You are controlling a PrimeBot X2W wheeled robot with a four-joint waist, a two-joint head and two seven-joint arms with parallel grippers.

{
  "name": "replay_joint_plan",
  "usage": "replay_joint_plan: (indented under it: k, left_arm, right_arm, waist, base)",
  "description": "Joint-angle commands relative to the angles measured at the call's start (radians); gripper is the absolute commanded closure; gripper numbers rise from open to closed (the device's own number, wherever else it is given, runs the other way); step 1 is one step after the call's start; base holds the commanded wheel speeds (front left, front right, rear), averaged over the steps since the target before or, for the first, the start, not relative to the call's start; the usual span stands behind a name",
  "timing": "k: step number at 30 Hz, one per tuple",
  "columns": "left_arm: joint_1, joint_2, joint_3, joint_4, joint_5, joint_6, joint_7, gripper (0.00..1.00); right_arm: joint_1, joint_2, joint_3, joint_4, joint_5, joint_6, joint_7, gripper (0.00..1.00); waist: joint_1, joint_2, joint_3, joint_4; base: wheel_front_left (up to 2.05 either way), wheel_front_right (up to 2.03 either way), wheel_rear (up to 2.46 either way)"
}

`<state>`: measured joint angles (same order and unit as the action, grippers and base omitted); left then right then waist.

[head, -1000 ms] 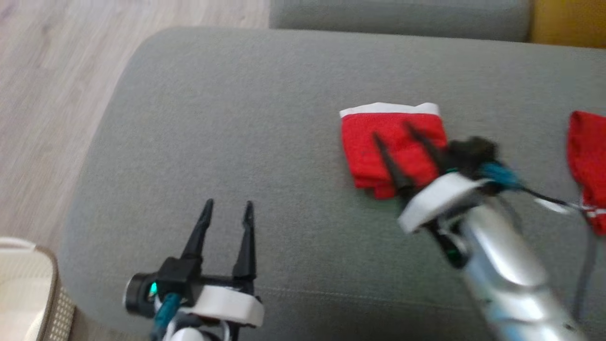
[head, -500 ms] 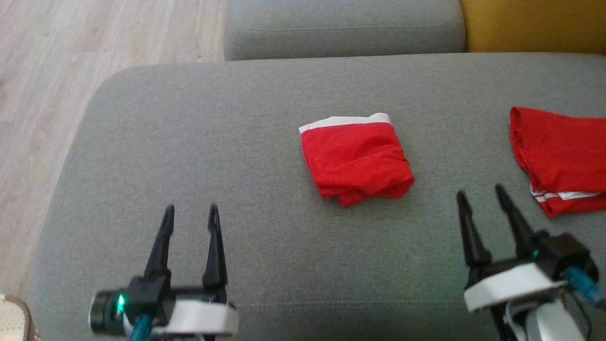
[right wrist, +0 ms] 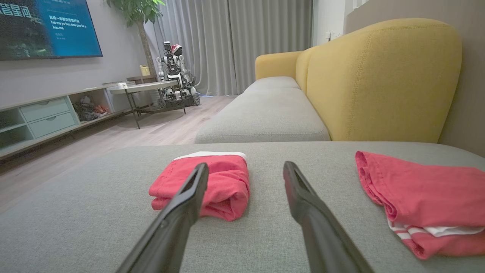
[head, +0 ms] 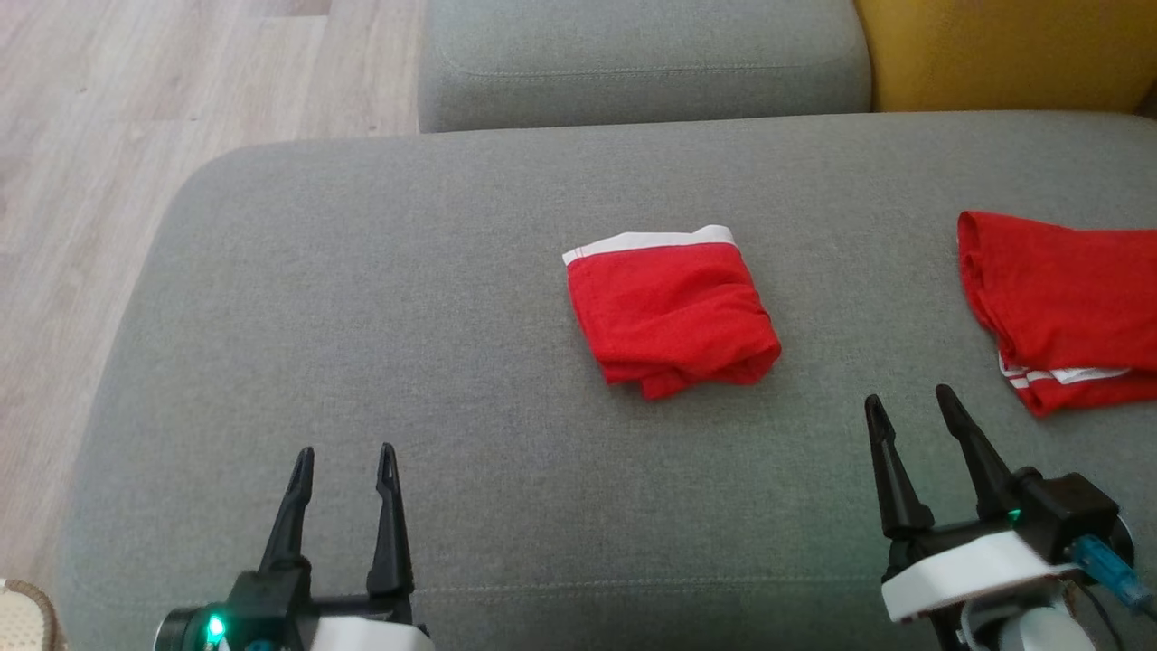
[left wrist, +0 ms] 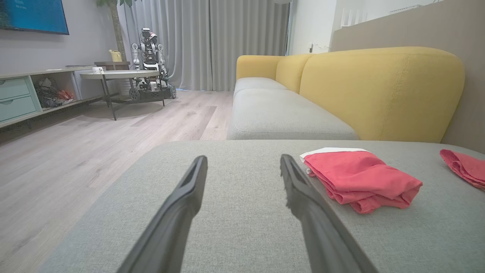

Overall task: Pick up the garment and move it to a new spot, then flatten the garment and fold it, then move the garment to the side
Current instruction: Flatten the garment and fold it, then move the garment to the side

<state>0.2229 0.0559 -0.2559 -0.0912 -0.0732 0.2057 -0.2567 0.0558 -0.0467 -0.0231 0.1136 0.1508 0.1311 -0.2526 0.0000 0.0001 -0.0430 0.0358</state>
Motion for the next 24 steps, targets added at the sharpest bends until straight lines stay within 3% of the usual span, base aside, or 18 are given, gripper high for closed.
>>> replay_joint_plan:
  k: [1,19,24]
  left_arm:
    - [-0.035,-0.006,0.032,-0.029,0.009,-0.003,-0.005,0.00]
    - [-0.029,-0.006,0.022,-0.028,0.015,-0.005,-0.005,0.00]
    - [-0.038,-0.006,0.010,-0.020,0.010,-0.003,-0.005,0.00]
  right_arm:
    - [-0.031,-0.004,0.025,-0.032,0.004,0.000,-0.009,0.00]
    - [-0.025,-0.004,0.036,-0.022,0.002,0.000,-0.009,0.00]
    - [-0.077,-0.004,0.059,0.078,0.055,0.000,-0.009,0.00]
  waist:
    - [0.0000,-0.0001,-0.002,0.003]
    - [0.0000,-0.0001,-0.001,0.013]
    - [0.0000,-0.0001,0.024,0.020]
  base:
    - [0.00,0.00,0.00]
    - [0.00,0.00,0.00]
    - [0.00,0.00,0.00]
